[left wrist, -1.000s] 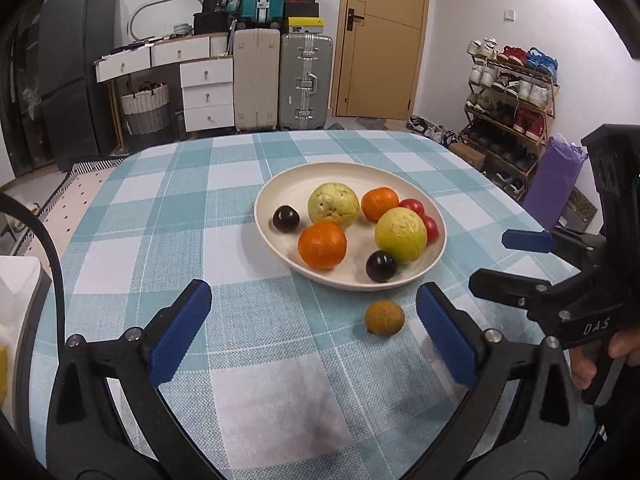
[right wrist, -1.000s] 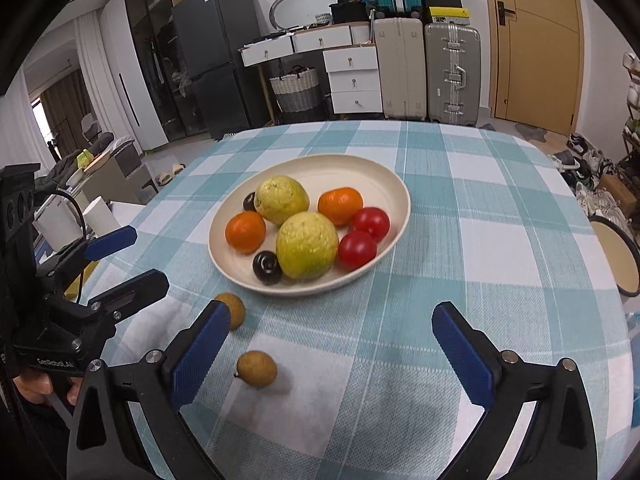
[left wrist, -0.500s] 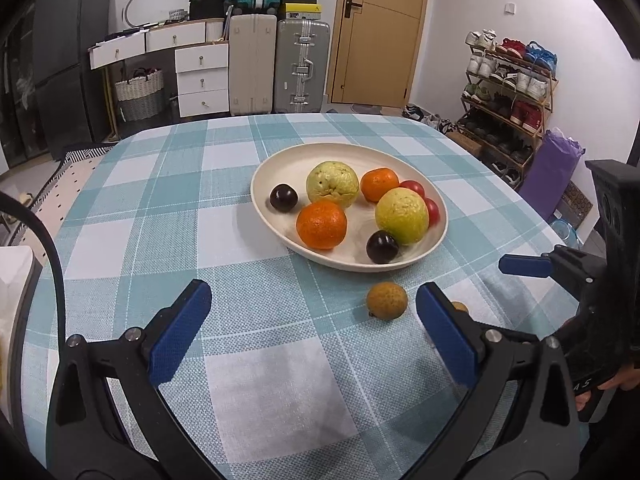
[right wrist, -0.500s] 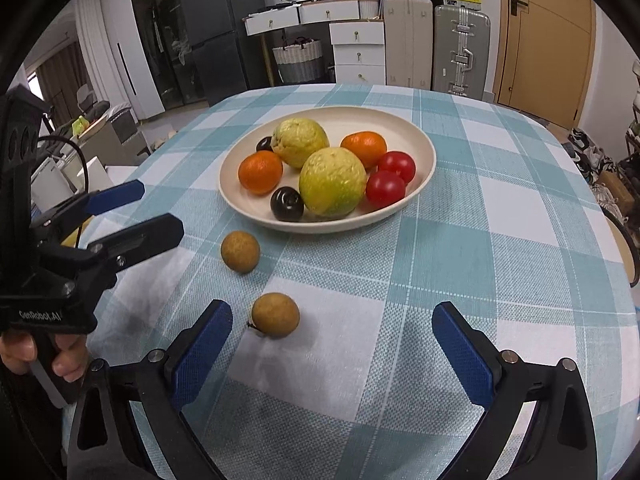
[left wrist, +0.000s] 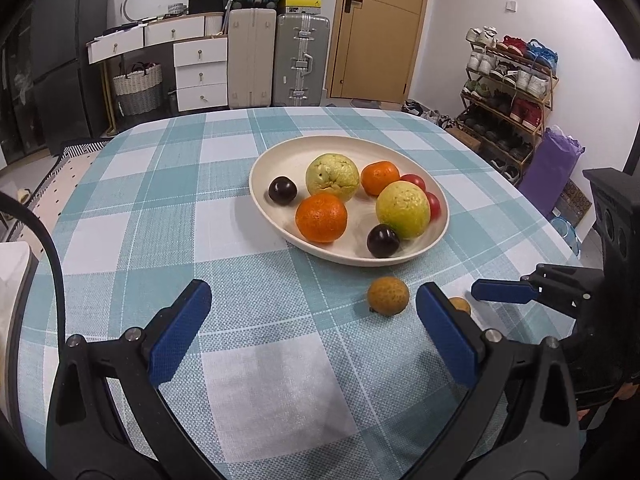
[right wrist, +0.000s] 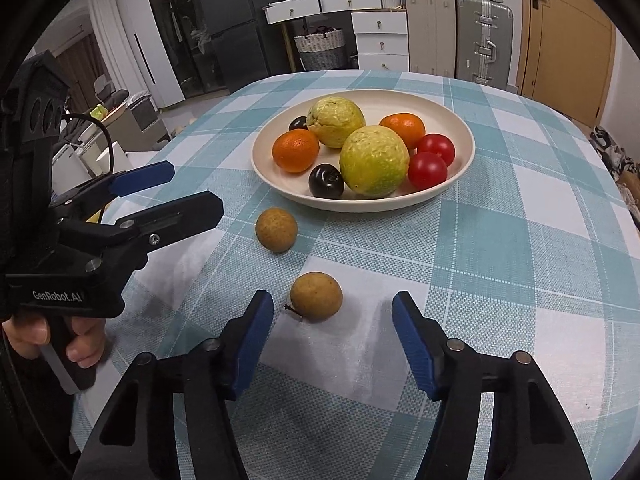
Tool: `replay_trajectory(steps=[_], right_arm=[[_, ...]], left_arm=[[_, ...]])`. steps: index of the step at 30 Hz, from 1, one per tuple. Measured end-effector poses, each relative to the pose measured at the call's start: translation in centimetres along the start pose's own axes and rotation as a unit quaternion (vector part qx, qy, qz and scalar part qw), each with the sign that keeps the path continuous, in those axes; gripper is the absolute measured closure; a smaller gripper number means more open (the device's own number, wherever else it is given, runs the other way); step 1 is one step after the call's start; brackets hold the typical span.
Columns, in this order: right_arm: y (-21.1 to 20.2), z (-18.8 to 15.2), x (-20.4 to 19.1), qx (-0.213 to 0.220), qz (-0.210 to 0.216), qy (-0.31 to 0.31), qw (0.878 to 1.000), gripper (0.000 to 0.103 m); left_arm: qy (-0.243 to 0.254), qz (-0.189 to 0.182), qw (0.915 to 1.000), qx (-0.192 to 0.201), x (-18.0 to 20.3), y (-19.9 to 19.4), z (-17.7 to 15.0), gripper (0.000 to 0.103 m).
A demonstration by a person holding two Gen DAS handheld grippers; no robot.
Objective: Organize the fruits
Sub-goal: 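Withdraw both grippers toward the small brown fruits left on the table, then close the right gripper on a small brown fruit, then grasp the other small brown fruit with the left gripper while the right gripper holds its fruit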
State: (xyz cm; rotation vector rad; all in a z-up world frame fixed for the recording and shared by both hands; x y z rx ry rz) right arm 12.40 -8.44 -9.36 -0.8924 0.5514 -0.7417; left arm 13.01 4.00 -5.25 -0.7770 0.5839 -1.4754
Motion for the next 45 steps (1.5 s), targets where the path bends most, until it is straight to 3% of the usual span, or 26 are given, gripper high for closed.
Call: replay_trajectory(steps=[3,7,16,33,37,45], right_arm=[[0.1,0.1,-0.1,0.002,0.001,-0.002,1.000,0.051],[0.0,0.1,-0.1,0.004,0.014,0.001,1.000,0.052],[0.2,0.1,-1.0,0.006,0.016,-0.014,1.000,0.072],[-1.7,0.1,1.2,0.038,-0.003,0.011,0.999,0.074],[-2.1,0.0,2.4,0.045,-0.007,0.025,0.999,0.074],[-2.3,-0.1,2.8,0.048,-0.007,0.030,0.998,0.074]], left_arm=[[0.000,-0.001,1.0000,-0.002,0.0,0.1,-0.1,0.001],[0.001,-0.005,1.0000,-0.007,0.1,0.4,-0.2,0.001],[0.003,-0.006,0.9999,-0.013,0.3,0.8,-0.3,0.001],[0.017,-0.017,0.9988,-0.043,1.7,2.2,-0.3,0.002],[0.022,-0.019,0.9981,-0.055,2.2,2.8,-0.3,0.010],[0.044,-0.032,0.9954,-0.079,3.6,4.3,-0.2,0.038]])
Point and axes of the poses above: each gripper's, at about its wrist camera, not at the fingertips, and y roughly the way its jaws point, x to its right, z to its top, the point moved 4 cm from there along y, roughly the way its jaws point, and after that the axes turned 8 degrees about -x, right-handed, at the moved point
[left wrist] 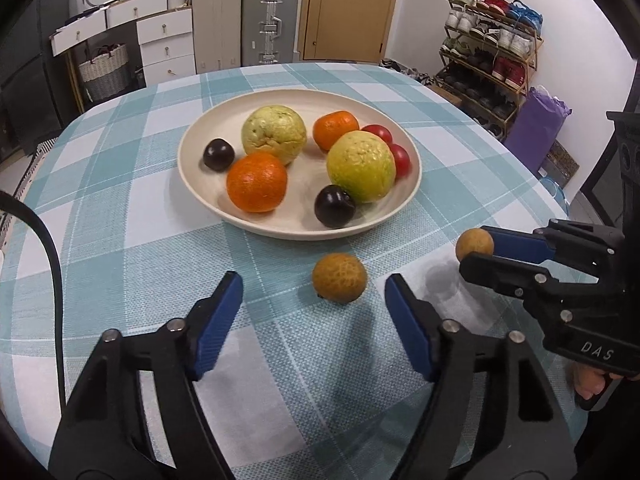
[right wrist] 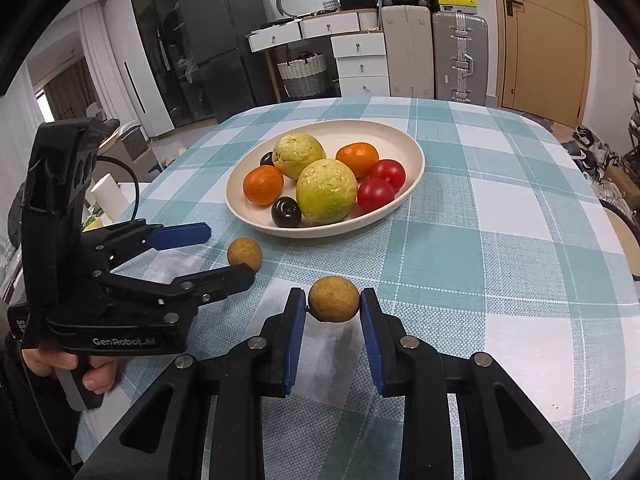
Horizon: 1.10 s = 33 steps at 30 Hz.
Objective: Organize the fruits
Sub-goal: 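Grasp the other small brown fruit with the left gripper while the right gripper holds its fruit, then carry both small brown fruits over the cream plate with both grippers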
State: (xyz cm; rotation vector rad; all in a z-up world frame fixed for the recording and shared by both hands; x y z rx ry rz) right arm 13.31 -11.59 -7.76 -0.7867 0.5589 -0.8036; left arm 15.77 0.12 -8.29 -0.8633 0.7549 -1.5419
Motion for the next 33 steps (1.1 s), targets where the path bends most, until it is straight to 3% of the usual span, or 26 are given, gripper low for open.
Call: replay_trajectory(steps=[6,10,13,21,33], right_arm=[[0.0,-0.2,0.1,-0.001,0.001,0.000,1.000,0.074],[0.0,-0.2,0.1,-0.001,0.001,0.001,1.000,0.074],[0.1,-0.2,0.0,-0.002,0.000,0.001,1.000,0.074],[0.0,-0.2,0.0,0.002,0.000,0.001,1.000,0.074],[-0.4,0.3,0.0,0.018,0.004,0.003,1.000,0.074]], left_arm=[[0.005,-0.006,0.9999,-0.009,0.4,0.6,0.2,0.056],[0.004,-0.014,0.9998,-0.009,0.3,0.6,0.2,0.063],[0.008,-0.022,0.9997,-0.007,0.4,0.5,0.2,0.077],[0.012,-0.030,0.9995,-0.002,0.6,0.2,0.2,0.077],[0.016,-0.034,0.9983,0.044,0.7,-2.3,0.7,0.077]])
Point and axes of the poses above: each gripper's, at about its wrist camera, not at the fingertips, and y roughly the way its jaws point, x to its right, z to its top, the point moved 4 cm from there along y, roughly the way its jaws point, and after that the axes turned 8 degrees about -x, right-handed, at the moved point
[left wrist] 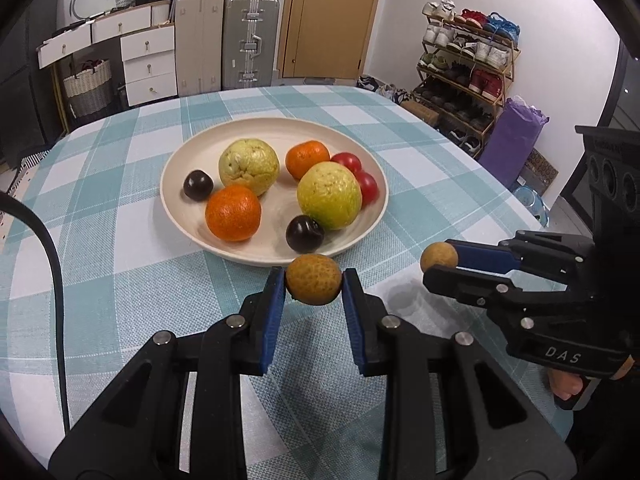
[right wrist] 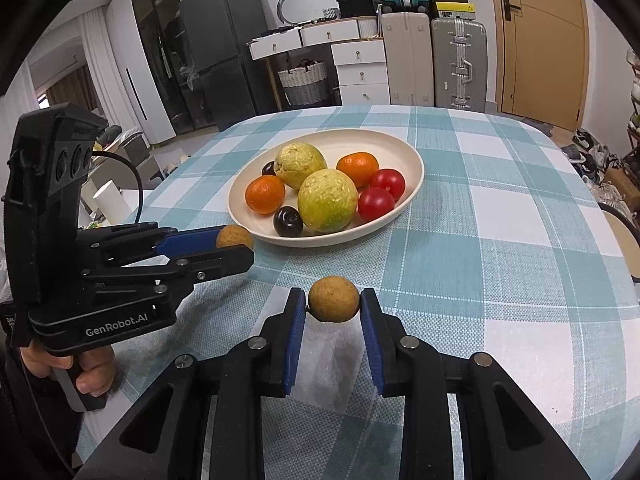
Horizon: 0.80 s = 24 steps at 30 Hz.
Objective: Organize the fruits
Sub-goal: 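Carry both small brown fruits over the cream plate with both grippers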
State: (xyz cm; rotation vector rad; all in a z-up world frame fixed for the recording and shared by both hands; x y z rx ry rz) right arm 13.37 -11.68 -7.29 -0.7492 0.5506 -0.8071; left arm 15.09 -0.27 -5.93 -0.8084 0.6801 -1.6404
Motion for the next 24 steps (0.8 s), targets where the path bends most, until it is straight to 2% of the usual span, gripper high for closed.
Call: replay_trajectory(steps=[7,24], right_arm=[[-0.4,0.9,-0.2,0.012,0.002,-0.003,1.000,0.074],[-1.0,2.5,0.4,0.038,0.015,0.003,0.999,0.074]], left_arm=[[-0.014,-0.001,0.9992,0.037,-0.5,-1.9,0.6,0.077],[-0.038,0.012,0.9981,0.047,-1.6,-2.1,1.1,0.077]])
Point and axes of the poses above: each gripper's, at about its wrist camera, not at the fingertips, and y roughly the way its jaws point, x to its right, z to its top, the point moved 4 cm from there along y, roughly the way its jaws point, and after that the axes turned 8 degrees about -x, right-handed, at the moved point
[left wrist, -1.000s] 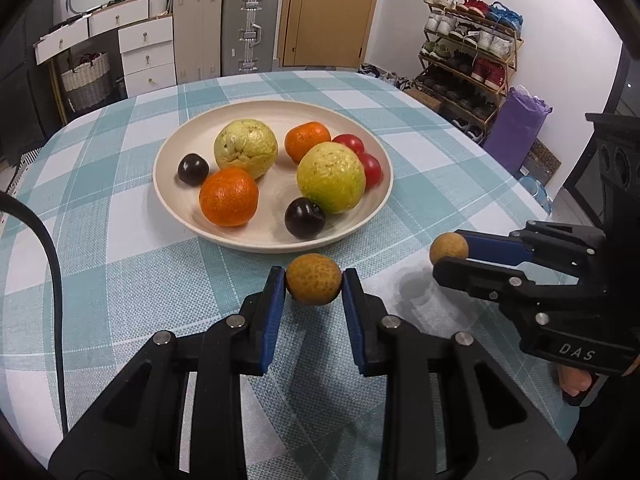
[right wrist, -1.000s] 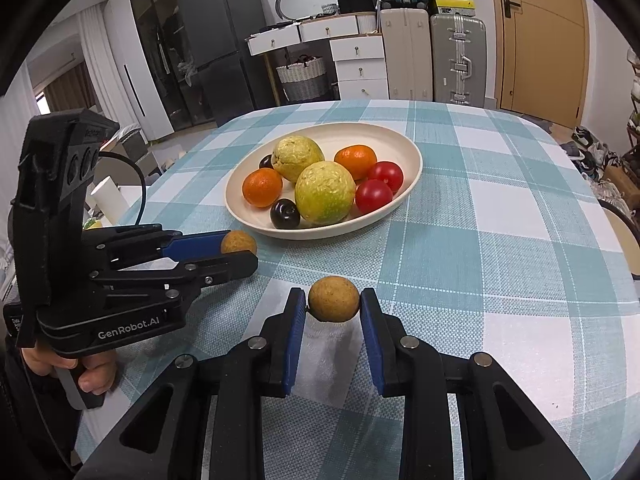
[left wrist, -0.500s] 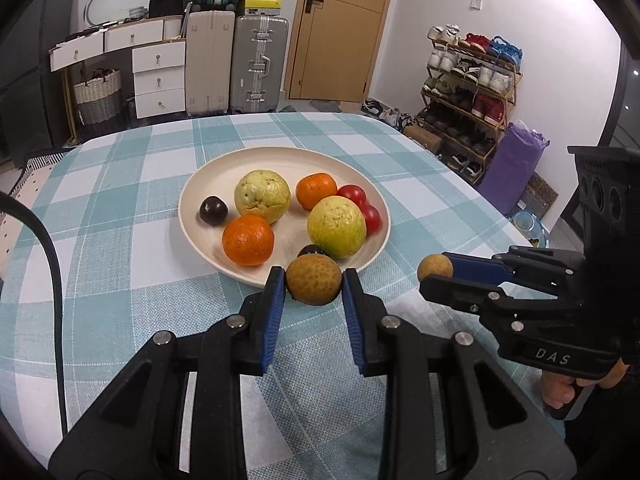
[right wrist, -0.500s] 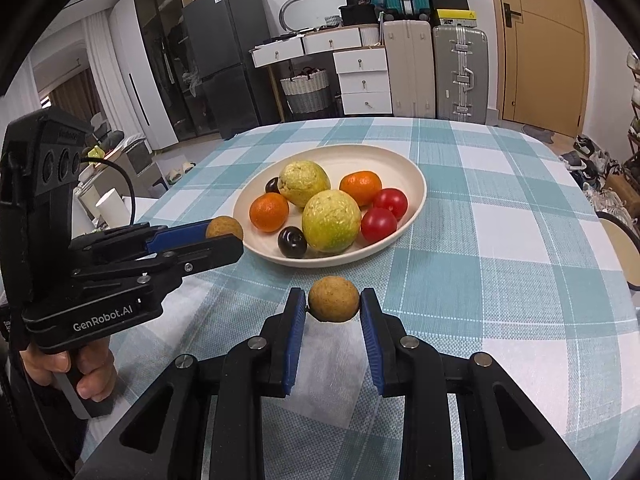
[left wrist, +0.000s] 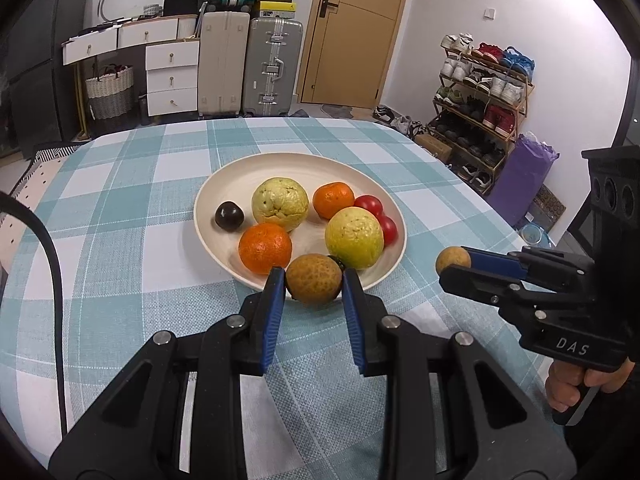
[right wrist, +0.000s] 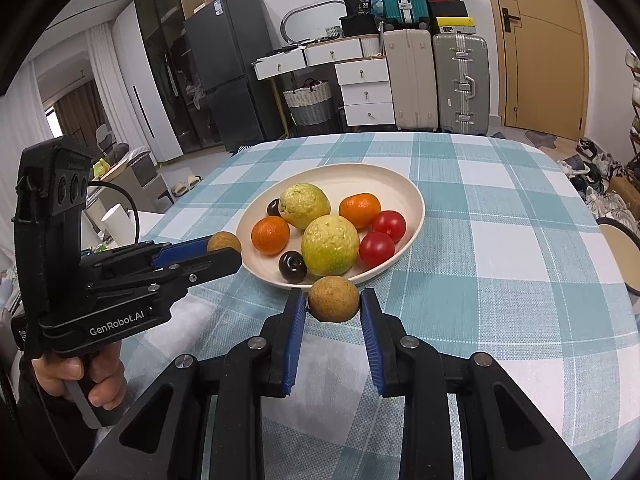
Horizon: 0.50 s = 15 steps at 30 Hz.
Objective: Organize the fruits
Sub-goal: 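Carry both small brown fruits over the cream plate with both grippers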
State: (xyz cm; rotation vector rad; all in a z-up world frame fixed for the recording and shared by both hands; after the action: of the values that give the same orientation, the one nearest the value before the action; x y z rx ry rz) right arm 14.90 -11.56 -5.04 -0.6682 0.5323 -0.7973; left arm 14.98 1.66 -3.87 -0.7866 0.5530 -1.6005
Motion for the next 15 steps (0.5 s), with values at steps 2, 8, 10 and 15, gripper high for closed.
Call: replay_trajectory(steps=[2,8,10,15], right_arm=[[0.0,0.1,0.0,0.002,0.001,0.000,1.000,0.074],[-0.2,0.9,-0.1,0.009,0.000,-0.002,1.000,0.074],[-0.1,1.3,0.0,0.012,0.005,0.003,1.000,0.074],[0.0,2.3,0.1,0.021,0.004,0.007,1.000,0.074]], left_arm=[[0.003,0.003,1.0000,0.001,0.1,0.1,0.2,0.077],[0.008,0.007,0.9999,0.001,0.3,0.6,0.8,0.077],[0.009,0.010,0.9999,0.001,0.2,0.8,1.1,0.077],[0.004,0.014,0.9999,0.005,-0.1,1.4,1.8,0.077]])
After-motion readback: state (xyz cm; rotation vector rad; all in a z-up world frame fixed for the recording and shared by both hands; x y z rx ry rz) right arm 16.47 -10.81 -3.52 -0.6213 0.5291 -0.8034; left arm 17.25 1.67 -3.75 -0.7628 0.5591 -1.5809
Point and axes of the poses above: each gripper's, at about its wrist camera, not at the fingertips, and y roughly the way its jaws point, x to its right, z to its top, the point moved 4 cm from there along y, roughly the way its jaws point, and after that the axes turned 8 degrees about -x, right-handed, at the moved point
